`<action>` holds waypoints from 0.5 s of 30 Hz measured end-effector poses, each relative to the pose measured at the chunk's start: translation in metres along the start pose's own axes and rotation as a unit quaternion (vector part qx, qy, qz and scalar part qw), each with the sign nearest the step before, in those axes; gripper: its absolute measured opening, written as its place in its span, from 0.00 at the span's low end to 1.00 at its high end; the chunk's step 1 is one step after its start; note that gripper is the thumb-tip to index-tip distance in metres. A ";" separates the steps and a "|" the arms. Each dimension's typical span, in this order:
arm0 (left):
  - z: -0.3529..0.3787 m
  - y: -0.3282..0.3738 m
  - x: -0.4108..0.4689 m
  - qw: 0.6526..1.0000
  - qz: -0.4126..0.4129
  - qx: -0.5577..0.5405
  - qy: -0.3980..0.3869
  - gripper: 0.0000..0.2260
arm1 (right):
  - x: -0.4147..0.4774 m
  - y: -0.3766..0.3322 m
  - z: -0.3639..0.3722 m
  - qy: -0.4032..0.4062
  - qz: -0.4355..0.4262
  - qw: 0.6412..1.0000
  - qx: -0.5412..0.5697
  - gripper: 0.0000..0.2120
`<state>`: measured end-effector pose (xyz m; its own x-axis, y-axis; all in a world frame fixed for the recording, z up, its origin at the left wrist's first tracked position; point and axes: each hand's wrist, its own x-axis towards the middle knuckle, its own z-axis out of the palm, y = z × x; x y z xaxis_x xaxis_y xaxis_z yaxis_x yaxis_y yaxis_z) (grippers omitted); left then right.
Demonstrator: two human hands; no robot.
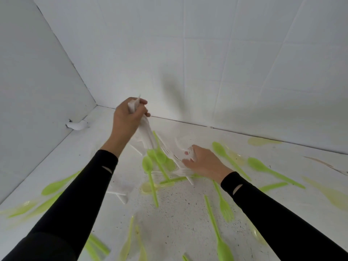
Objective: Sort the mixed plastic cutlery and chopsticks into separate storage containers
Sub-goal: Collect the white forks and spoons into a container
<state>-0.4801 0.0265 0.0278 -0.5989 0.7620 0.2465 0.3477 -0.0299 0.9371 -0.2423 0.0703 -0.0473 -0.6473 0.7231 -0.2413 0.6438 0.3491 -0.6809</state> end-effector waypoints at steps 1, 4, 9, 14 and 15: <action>-0.008 -0.004 0.004 0.999 -0.032 -0.027 -0.006 0.02 | 0.000 0.001 0.005 -0.023 0.004 1.000 -0.015 0.16; -0.022 -0.019 0.007 0.991 -0.116 -0.061 -0.027 0.10 | -0.002 0.009 0.011 -0.073 0.013 0.989 -0.126 0.23; -0.028 -0.052 0.006 0.981 -0.168 0.074 -0.055 0.08 | -0.007 0.015 -0.005 -0.071 0.000 0.994 -0.082 0.24; -0.028 -0.080 0.014 0.957 -0.178 0.224 -0.051 0.05 | -0.018 0.006 -0.048 -0.104 -0.008 0.989 0.105 0.18; -0.027 -0.085 0.017 0.954 -0.174 0.241 -0.049 0.08 | -0.021 0.001 -0.057 -0.093 -0.004 0.985 0.143 0.16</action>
<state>-0.5399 0.0243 -0.0412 -0.6769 0.7286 -0.1049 0.4449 0.5184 0.7303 -0.2049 0.0896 -0.0034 -0.7329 0.5893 -0.3398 0.5142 0.1528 -0.8440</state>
